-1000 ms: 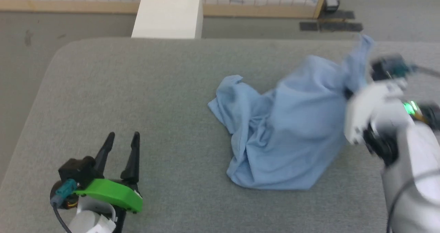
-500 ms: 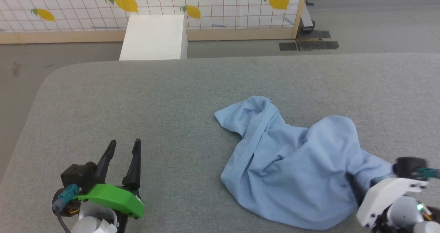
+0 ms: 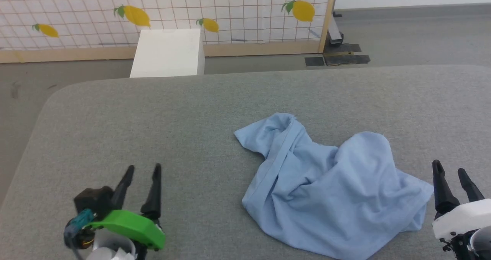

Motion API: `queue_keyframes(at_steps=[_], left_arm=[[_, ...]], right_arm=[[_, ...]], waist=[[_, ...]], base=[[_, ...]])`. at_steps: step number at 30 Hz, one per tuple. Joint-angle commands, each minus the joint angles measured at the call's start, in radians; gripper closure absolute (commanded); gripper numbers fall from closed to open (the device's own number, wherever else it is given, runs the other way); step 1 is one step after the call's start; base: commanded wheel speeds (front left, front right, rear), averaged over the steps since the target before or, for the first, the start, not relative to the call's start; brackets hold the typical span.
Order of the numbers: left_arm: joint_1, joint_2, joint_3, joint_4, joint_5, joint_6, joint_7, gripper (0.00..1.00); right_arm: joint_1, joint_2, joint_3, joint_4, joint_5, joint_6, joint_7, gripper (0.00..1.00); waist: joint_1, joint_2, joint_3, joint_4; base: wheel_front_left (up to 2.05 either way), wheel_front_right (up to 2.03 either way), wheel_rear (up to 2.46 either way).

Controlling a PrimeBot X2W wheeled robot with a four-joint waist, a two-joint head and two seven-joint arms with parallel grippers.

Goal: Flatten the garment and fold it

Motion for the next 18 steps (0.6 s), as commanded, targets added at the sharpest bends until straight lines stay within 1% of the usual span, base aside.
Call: queue_keyframes(at_steps=[1, 4, 6, 10, 11, 15, 18], left_arm=[[-0.024, -0.007, -0.014, -0.009, -0.010, -0.006, 0.021, 0.00], [-0.105, -0.015, -0.064, -0.005, -0.007, -0.024, 0.098, 0.00], [-0.182, -0.030, -0.111, 0.007, -0.009, -0.036, 0.175, 0.00], [-0.335, -0.099, -0.205, 0.073, -0.064, -0.055, 0.384, 0.00], [-0.373, -0.109, -0.240, 0.100, -0.071, -0.058, 0.459, 0.00], [-0.481, -0.126, -0.335, 0.189, -0.072, -0.064, 0.671, 0.00], [-0.529, -0.121, -0.384, 0.246, -0.051, -0.064, 0.778, 0.00]], right_arm=[[0.008, 0.000, -0.002, -0.008, -0.007, -0.002, -0.003, 0.00], [-0.001, 0.000, -0.003, -0.012, -0.015, -0.002, 0.002, 0.00], [-0.009, 0.000, 0.001, -0.013, -0.018, -0.002, 0.008, 0.00], [-0.025, 0.000, 0.019, -0.014, -0.021, -0.002, 0.019, 0.00], [-0.029, 0.000, 0.025, -0.012, -0.022, -0.002, 0.023, 0.00], [-0.047, 0.000, 0.047, -0.003, -0.010, -0.002, 0.018, 0.00], [-0.050, 0.000, 0.054, 0.012, -0.001, -0.002, 0.003, 0.00]], waist=[[0.0000, 0.0038, -0.001, -0.010], [0.0000, 0.0038, 0.005, -0.020], [0.0000, 0.0038, 0.013, -0.028], [0.0000, 0.0038, 0.033, -0.055], [0.0000, 0.0038, 0.041, -0.067], [0.0000, 0.0038, 0.078, -0.120], [0.0000, 0.0038, 0.102, -0.151]], base=[[0.00, 0.00, 0.00], [0.00, 0.00, 0.00], [0.00, 0.00, 0.00], [0.00, 0.00, 0.00], [0.00, 0.00, 0.00], [0.00, 0.00, 0.00], [0.00, 0.00, 0.00]])
